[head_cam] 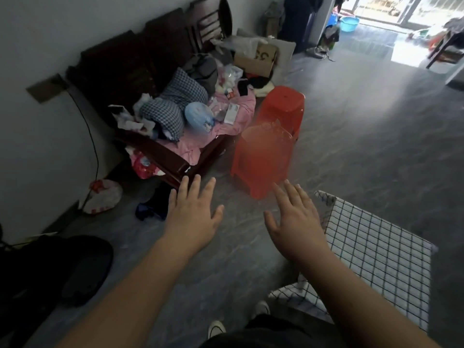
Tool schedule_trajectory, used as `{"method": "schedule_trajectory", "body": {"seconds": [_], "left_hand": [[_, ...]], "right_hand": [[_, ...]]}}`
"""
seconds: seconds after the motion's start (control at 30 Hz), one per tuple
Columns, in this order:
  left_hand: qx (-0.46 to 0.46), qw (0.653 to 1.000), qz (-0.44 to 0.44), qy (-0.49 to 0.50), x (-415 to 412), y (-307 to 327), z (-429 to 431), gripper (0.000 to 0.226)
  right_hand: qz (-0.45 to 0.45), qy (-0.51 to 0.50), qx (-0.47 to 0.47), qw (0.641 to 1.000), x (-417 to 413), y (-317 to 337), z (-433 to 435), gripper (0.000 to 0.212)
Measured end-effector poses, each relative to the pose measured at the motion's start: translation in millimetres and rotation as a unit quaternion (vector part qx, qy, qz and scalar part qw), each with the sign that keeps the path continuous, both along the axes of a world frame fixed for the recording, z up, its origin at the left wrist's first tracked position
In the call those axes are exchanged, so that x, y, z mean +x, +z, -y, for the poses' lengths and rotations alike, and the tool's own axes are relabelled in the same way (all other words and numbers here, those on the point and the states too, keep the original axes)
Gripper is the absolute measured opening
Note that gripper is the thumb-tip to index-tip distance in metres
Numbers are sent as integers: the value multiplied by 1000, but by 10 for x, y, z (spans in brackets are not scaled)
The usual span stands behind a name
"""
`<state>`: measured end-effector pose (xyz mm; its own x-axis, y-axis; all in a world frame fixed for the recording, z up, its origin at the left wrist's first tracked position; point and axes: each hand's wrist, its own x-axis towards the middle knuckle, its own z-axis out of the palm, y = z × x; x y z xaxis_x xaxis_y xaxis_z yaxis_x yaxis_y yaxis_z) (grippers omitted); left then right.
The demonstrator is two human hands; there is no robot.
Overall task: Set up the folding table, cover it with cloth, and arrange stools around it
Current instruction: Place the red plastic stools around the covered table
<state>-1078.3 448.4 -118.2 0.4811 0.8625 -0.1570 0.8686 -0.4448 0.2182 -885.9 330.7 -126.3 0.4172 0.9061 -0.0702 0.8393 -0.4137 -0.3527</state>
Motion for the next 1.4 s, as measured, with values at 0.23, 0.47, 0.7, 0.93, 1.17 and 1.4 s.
{"method": "schedule_trajectory", "body": {"seconds": [0.23,0.47,0.7,0.93,1.17,1.4], "left_hand": [[10,1000,-12,-20,591,-136,-953,71],[16,998,-53,-40,1616,-262,-2116,71],[-4,998,-44,-36,2455,-316,-3116,71],[-33,996,-47,-75,3202,-603,-4096,70],[-81,982,-59,-163,4109,-1095,-5377,68],[-108,964,-89,-226,4847,-1999,-6431,67]], "right_hand": [[2,-25,-6,1000,614,-173,-774,69],[-7,-13,-20,1000,1593,-288,-2029,68],[-23,-27,-35,999,2451,-297,-3031,66],[-43,-78,-73,993,3052,-550,-3701,68],[-74,-183,-110,974,3594,-1006,-4625,67],[-189,-292,-145,926,4077,-1793,-5465,64]]}}
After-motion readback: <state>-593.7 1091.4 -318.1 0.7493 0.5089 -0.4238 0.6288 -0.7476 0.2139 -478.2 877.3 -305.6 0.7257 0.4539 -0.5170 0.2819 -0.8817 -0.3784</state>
